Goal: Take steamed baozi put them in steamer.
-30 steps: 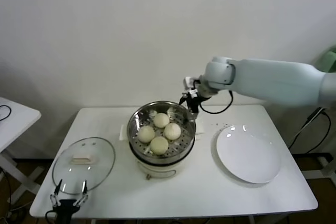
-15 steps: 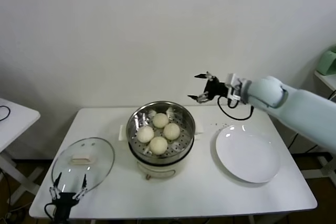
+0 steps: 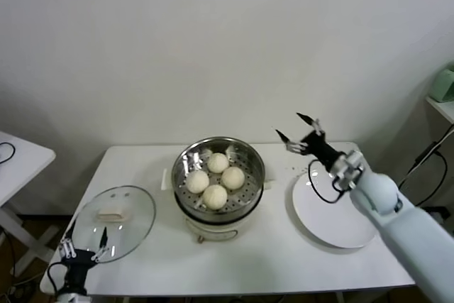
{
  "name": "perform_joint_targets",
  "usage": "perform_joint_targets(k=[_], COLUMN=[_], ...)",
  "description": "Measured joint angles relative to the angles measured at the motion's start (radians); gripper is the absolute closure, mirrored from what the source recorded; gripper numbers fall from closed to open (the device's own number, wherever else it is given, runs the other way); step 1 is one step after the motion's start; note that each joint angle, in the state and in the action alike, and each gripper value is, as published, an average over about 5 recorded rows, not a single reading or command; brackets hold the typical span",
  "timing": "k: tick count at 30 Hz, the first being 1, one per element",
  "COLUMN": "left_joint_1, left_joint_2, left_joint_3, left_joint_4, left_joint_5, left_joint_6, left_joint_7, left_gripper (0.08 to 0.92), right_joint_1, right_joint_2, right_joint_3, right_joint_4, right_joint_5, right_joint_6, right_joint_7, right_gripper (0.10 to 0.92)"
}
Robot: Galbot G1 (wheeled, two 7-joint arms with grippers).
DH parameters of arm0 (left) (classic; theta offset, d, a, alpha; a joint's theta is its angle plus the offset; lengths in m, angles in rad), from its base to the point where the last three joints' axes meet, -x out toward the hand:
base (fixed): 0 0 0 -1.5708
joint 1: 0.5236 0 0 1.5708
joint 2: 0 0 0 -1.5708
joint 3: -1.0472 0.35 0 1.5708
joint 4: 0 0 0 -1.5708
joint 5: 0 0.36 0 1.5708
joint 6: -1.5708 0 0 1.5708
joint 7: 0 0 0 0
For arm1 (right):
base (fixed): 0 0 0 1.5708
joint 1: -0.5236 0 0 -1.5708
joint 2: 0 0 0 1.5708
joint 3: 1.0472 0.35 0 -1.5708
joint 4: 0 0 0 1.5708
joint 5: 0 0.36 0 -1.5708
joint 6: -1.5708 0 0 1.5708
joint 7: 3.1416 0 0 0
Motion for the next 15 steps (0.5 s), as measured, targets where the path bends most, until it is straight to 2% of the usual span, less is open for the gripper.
perform_joint_targets(k=[8,15], left_joint_1=[-0.046,-0.089], left_joint_2=[0.010,0.018], left_joint_3=[-0.012,-0.013], left_joint_4=[0.042,0.076], left_joint_5=[0.375,0.574], left_joint_6=[0.014,0.040], left_joint_7=[-0.111,-0.170], left_gripper=[0.177,0.177], right_joint_1=[-0.250,-0.354], right_joint_2=[0.066,0.090], right_joint_3=[0.203,0.291], right_joint_4=[-0.009,-0.020], right_joint_5=[0.011,0.038], right_joint_6=[0.073,0.110], right_joint_7=[0.027,0.036], right_gripper=[0.203,0.203])
